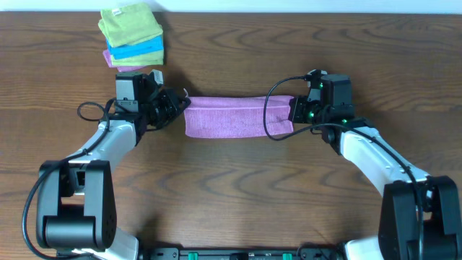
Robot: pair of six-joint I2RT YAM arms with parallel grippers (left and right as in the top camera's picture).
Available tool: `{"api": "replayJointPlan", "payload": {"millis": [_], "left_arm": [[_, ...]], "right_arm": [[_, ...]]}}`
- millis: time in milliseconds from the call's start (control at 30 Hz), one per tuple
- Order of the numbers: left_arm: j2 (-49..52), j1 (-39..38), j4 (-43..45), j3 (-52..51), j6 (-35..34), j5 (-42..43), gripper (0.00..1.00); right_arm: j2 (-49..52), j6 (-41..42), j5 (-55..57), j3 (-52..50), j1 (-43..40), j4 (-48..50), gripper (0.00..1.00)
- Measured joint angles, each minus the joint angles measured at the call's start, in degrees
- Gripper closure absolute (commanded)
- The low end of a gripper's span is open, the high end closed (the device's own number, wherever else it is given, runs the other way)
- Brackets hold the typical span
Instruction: Fold the cloth
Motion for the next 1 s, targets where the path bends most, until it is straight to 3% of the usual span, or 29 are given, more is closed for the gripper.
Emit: {"api": "replayJointPlan", "payload": {"millis": [533,600,633,700,833,900,1000], "left_arm": [[9.7,-0.4,6.5,0.0,-0.1,-3.0,0.94],[10.0,-0.4,6.5,0.0,-0.1,-3.1,0.89],[10.0,-0.4,6.6,0.0,-0.1,-3.3,0.8],[10.0,-0.3,6.6,0.0,-0.1,-4.1,0.66],[10.0,-0.2,6.6,0.0,-0.2,-5.0,0.63],[10.0,-0.1,6.6,0.0,-0.1,-5.2,0.55],[10.0,-0.1,6.6,0.0,0.0,-5.1,0.49]], "right_arm": [[2.4,-0.1,3.6,0.0,2.1,-0.7,0.99],[2.5,-0.1,4.3,0.0,2.4,-1.0,0.97],[2.5,-0.1,4.9,0.0,2.6,-1.2,0.95],[2.5,-0.3,6.8,0.0,2.6,-1.8,0.88],[2.6,-0.5,9.1,0.0,2.6,-2.6,0.67],[2.6,-0.4,9.8,0.0,2.6,-2.8,0.5],[2.6,-0.5,10.4,0.0,2.6,-2.8,0.36]]}}
